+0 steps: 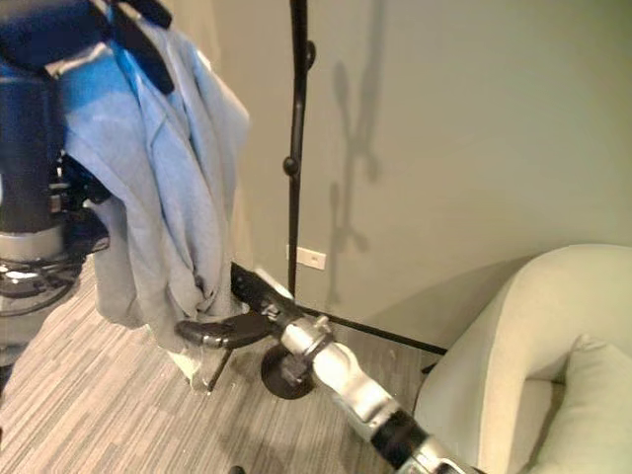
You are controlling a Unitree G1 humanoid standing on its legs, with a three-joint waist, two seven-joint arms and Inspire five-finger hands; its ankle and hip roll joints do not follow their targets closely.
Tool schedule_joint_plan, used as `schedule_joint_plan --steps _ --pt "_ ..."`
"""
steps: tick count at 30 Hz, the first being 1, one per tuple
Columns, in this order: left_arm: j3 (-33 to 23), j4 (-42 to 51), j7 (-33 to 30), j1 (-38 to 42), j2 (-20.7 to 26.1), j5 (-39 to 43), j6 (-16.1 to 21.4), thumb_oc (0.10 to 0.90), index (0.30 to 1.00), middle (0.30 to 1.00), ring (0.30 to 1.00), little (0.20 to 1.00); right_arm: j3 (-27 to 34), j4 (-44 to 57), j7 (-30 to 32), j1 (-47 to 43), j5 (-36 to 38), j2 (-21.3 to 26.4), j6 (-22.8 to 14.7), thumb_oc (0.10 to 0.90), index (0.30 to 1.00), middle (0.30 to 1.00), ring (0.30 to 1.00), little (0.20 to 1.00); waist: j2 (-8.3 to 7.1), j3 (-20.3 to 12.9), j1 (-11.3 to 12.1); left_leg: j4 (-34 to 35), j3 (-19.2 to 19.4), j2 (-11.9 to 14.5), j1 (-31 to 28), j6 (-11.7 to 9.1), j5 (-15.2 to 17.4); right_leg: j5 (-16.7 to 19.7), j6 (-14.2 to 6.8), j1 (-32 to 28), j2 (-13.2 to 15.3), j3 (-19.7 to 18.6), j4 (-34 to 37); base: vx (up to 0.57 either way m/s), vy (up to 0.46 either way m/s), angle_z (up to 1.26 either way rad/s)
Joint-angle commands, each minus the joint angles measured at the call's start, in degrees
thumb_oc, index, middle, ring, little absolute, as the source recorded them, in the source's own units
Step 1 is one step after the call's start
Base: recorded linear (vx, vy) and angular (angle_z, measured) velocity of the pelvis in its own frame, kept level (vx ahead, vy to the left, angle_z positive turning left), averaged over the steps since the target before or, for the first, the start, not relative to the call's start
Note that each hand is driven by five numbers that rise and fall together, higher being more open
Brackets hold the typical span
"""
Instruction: Hang the clothes on the sofa on the clothes rack.
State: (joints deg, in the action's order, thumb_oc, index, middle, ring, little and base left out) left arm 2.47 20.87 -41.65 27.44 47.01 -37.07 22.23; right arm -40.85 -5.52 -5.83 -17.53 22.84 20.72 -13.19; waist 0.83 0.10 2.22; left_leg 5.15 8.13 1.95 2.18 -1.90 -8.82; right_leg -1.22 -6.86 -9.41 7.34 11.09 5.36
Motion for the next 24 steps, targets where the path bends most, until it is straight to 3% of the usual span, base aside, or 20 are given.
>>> schedule_joint_plan --steps 1,11,12,13,19,21,24 --pt "-3.2 -4.1 -5.1 7.9 -1.2 4.6 -2.2 0.4 0.3 0.3 0.3 0.3 -0.3 3.8 -0.4 -5.8 1.0 -1.0 -5.9 0.8 0.9 0.9 0.9 0.9 -1.07 -2.7 -0.2 -0.1 0.4 2.6 -1.6 -2.9 6.0 -2.6 -0.1 0.2 -0.5 1.8 -0.4 0.01 0.005 0.19" --pt "-1.3 -4.3 -6.1 9.4 -4.6 5.7 -1.9 0.4 0.3 0.3 0.3 0.3 -8.2 -0.3 -2.4 -8.9 1.2 -6.3 -4.8 0.8 0.9 0.9 0.9 0.9 -1.48 -2.7 0.3 -0.1 -0.5 2.4 -1.3 -3.0 6.1 -2.6 0.0 0.1 -0.3 3.0 -0.4 0.0 0.001 0.11" --pt "-1.3 -4.4 -6.1 9.5 -4.6 5.7 -1.9 0.4 0.3 0.3 0.3 0.3 -8.2 -0.3 -2.4 -9.0 1.1 -6.4 -4.8 0.72 0.78 0.78 0.78 0.78 -1.5 -2.7 0.3 -0.1 -0.5 2.4 -1.3 -3.0 6.1 -2.6 0.0 0.1 -0.3 3.0 -0.4 0.0 0.0 0.0" --pt "-1.1 -4.3 -6.1 9.6 -5.0 5.6 -1.9 0.4 0.3 0.3 0.3 0.3 -8.5 -1.2 -2.5 -8.9 1.5 -6.8 -4.6 0.4 0.3 0.3 0.3 0.3 -1.54 -2.8 0.1 -0.1 -0.4 2.3 -1.4 -2.9 6.3 -2.6 0.0 0.2 -0.3 2.8 -0.4 0.0 0.0 0.0" --pt "-2.0 -4.2 -6.4 9.0 -5.4 6.1 -2.2 0.4 0.3 0.3 0.3 0.3 -7.0 -1.2 -1.5 -7.6 1.5 -5.3 -4.8 0.4 0.3 0.3 0.3 0.3 -1.63 -2.9 -0.7 -0.1 0.4 2.5 -1.9 -2.5 6.8 -2.5 -0.2 0.3 -0.2 2.2 -0.4 0.01 0.001 -0.02" --pt "-2.8 -4.6 -6.7 9.0 -4.8 6.3 -2.5 0.4 0.3 0.3 0.3 0.3 -3.6 -0.2 0.2 -4.4 0.1 -2.2 -4.9 0.4 0.3 0.3 0.3 0.3 -1.68 -3.1 -1.6 -0.1 1.1 2.5 -2.5 -2.3 7.2 -2.3 -0.3 0.4 -0.1 1.6 -0.4 0.02 0.008 -0.05" --pt "-3.3 -4.8 -6.5 9.2 -4.1 6.4 -2.9 0.4 0.3 0.3 0.3 0.3 -0.7 -0.5 1.1 -1.4 1.7 -1.4 -5.0 0.4 0.3 0.3 0.3 0.3 -1.59 -3.3 -2.2 -0.1 1.5 2.6 -3.0 -2.1 7.5 -2.3 -0.4 0.3 0.0 1.2 -0.4 0.02 0.007 -0.16"
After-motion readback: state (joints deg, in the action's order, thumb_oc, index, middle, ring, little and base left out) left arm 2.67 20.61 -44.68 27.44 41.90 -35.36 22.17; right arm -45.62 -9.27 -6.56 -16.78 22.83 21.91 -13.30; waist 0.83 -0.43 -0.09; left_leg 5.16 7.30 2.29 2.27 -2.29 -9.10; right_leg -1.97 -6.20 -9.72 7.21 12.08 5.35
